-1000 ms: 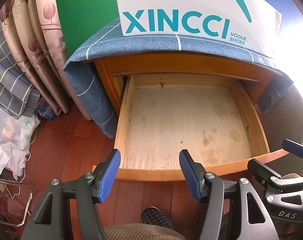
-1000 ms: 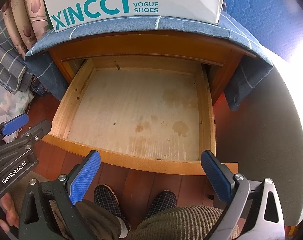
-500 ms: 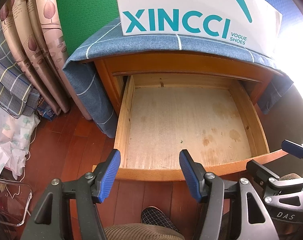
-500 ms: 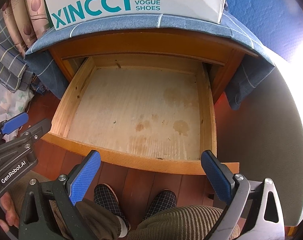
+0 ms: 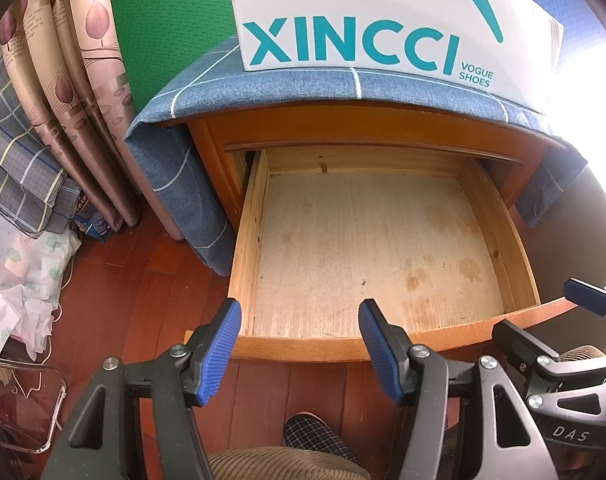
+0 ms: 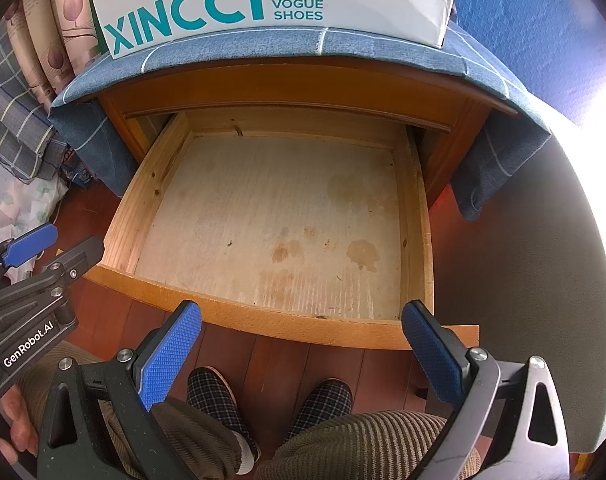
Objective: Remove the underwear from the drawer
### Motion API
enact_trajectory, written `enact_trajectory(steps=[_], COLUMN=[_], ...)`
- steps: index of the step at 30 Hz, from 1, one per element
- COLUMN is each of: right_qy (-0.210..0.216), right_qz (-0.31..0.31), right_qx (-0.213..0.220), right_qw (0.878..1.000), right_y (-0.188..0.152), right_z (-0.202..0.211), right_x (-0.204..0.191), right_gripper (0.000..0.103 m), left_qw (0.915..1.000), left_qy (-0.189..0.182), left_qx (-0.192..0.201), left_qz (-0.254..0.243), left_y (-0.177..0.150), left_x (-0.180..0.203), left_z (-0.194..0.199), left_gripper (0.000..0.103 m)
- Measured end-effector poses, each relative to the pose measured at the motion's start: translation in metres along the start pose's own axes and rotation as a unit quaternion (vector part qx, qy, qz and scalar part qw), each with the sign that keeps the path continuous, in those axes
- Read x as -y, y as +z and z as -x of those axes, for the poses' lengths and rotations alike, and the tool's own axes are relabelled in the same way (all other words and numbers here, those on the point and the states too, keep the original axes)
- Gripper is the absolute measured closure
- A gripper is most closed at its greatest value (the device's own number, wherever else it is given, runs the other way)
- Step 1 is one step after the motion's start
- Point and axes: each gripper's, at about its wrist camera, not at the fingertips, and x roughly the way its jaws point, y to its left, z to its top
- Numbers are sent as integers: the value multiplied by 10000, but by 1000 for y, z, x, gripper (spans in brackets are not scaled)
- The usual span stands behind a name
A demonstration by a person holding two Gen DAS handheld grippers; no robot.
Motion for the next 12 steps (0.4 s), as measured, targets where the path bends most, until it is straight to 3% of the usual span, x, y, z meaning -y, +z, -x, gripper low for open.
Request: enact_trajectory(steps=[12], right_qy=[-9], right_qz=[13], right_qx=[2], right_qw=[10000], right_y=[0], right_z=[0], right_x=[-1], right_gripper=[4], left_qw=[10000], left_qy=[-11], left_qx=[63], left_qz=[18], left_y=[0], left_x=[0], left_z=[2], left_gripper=[40])
